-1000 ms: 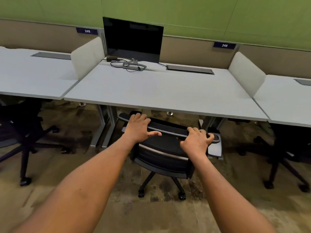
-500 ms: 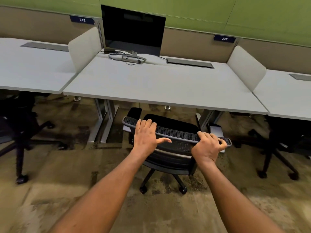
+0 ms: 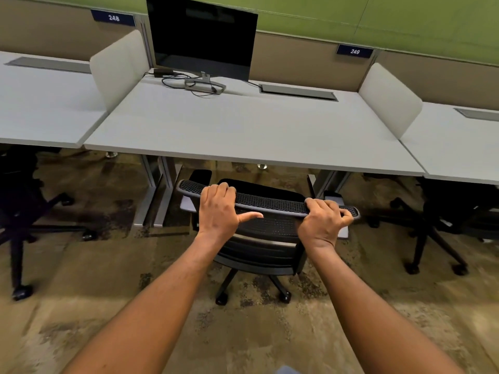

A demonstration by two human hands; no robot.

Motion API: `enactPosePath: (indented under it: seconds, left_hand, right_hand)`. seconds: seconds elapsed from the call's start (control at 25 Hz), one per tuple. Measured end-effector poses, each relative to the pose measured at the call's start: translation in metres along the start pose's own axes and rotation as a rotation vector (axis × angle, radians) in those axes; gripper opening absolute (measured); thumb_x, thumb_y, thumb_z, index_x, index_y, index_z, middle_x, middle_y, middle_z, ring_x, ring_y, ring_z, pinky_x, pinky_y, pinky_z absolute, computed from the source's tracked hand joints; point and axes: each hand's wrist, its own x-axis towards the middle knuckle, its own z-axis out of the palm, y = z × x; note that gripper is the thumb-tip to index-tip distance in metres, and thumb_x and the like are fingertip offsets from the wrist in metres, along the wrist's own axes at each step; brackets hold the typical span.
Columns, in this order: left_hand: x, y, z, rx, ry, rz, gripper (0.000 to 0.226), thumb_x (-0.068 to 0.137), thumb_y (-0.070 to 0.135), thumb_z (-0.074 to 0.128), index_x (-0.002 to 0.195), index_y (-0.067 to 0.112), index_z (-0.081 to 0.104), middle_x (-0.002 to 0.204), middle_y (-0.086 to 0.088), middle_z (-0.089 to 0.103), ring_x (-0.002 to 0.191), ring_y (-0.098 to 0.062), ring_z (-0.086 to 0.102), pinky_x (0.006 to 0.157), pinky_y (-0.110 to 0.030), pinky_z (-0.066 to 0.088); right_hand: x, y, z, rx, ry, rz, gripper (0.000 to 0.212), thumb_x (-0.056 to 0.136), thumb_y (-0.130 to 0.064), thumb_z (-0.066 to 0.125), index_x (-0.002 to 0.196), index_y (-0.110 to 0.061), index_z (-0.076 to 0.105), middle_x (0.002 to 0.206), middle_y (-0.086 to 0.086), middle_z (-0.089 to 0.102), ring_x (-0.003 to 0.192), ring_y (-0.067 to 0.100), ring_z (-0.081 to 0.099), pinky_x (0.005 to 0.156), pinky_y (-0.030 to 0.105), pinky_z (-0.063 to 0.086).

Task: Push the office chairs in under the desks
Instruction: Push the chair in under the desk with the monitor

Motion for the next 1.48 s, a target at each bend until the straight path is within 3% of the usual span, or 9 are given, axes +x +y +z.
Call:
enactPosePath:
  seconds: [0.32, 0.52, 0.96, 1.48]
  left_hand:
    - [0.037, 0.010, 0.020, 0.013, 0.052, -0.053, 0.085, 0.064, 0.093, 0.040, 0.078, 0.011, 0.059, 0.082, -0.006, 0.060, 0.079, -0.024, 0.050, 0.073, -0.038, 0.027]
    - [0.063, 0.014, 0.030, 0.008, 0.040, -0.092, 0.087, 0.065, 0.093, 0.036, 0.077, 0.010, 0.059, 0.080, -0.007, 0.056, 0.079, -0.025, 0.048, 0.072, -0.036, 0.023]
    - [0.128, 0.002, 0.053, 0.050, -0.053, -0.168, 0.097, 0.058, 0.095, 0.025, 0.089, 0.007, 0.055, 0.096, -0.010, 0.051, 0.090, -0.027, 0.043, 0.077, -0.041, 0.030]
    - [0.187, -0.005, 0.086, 0.069, -0.054, -0.188, 0.090, 0.061, 0.093, 0.028, 0.089, 0.010, 0.048, 0.096, -0.007, 0.044, 0.089, -0.024, 0.037, 0.078, -0.039, 0.027]
  right_hand:
    - [0.041, 0.014, 0.023, -0.028, -0.023, -0.040, 0.034, 0.082, -0.011, 0.038, 0.086, -0.017, 0.071, 0.085, -0.001, 0.071, 0.092, 0.027, 0.060, 0.079, 0.038, 0.021]
    - [0.074, 0.022, 0.043, -0.089, -0.143, -0.055, 0.032, 0.078, -0.001, 0.048, 0.094, -0.019, 0.069, 0.090, -0.002, 0.071, 0.095, 0.026, 0.055, 0.078, 0.038, 0.019]
    - [0.141, 0.013, 0.089, -0.084, -0.253, -0.051, 0.034, 0.076, -0.003, 0.050, 0.097, -0.021, 0.068, 0.091, -0.002, 0.070, 0.098, 0.026, 0.053, 0.080, 0.039, 0.020]
    - [0.203, 0.020, 0.134, -0.043, -0.292, -0.101, 0.037, 0.075, 0.001, 0.047, 0.097, -0.024, 0.063, 0.096, -0.008, 0.068, 0.105, 0.022, 0.048, 0.075, 0.038, 0.015]
